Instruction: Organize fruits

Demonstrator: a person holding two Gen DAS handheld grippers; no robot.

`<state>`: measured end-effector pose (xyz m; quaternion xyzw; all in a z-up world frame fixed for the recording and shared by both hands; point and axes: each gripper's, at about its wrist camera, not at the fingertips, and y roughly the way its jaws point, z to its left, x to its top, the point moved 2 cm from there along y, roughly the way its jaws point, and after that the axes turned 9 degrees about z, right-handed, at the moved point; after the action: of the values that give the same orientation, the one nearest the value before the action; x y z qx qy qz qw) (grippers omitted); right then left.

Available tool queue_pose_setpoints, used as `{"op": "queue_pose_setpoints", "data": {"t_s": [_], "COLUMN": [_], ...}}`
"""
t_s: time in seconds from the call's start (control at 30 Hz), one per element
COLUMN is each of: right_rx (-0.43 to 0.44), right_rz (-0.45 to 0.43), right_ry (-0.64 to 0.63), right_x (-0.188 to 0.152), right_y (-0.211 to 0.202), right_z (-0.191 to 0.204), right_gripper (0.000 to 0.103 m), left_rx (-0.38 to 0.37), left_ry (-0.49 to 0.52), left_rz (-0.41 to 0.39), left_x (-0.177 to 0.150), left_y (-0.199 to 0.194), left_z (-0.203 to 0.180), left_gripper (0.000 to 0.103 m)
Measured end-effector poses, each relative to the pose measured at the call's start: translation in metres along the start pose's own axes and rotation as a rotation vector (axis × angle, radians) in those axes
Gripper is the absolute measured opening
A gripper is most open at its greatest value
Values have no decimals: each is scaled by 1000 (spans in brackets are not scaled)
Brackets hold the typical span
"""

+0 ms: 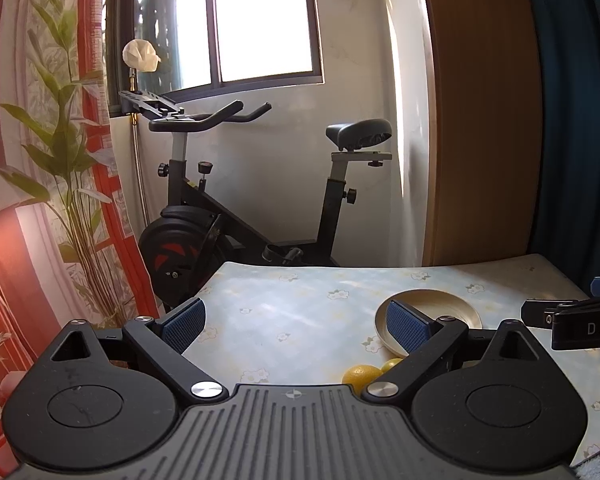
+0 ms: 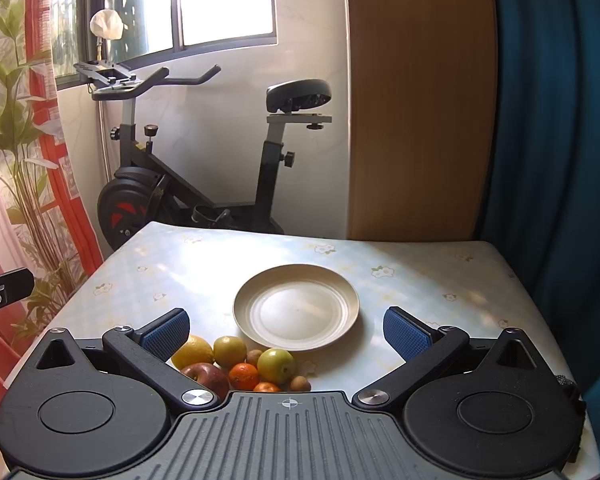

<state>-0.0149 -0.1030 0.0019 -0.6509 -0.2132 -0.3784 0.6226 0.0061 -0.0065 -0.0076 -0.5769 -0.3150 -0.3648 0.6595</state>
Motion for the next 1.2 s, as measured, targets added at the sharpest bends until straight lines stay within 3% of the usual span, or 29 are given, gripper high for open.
{"op": "queue_pose_setpoints", "data": {"t_s": [1.2], "right_rx": [-4], "right_rz": [-9], "right_ry": [-4], "right_x": [0], "right_y": [-4], "right_z": [0], "right_gripper": [103], "left_rx": [-2], "left_ry": [-1], "left_rz": [-16], "left_x": [1], "left_y": [-3], "left_z": [0], "left_gripper": [99]}}
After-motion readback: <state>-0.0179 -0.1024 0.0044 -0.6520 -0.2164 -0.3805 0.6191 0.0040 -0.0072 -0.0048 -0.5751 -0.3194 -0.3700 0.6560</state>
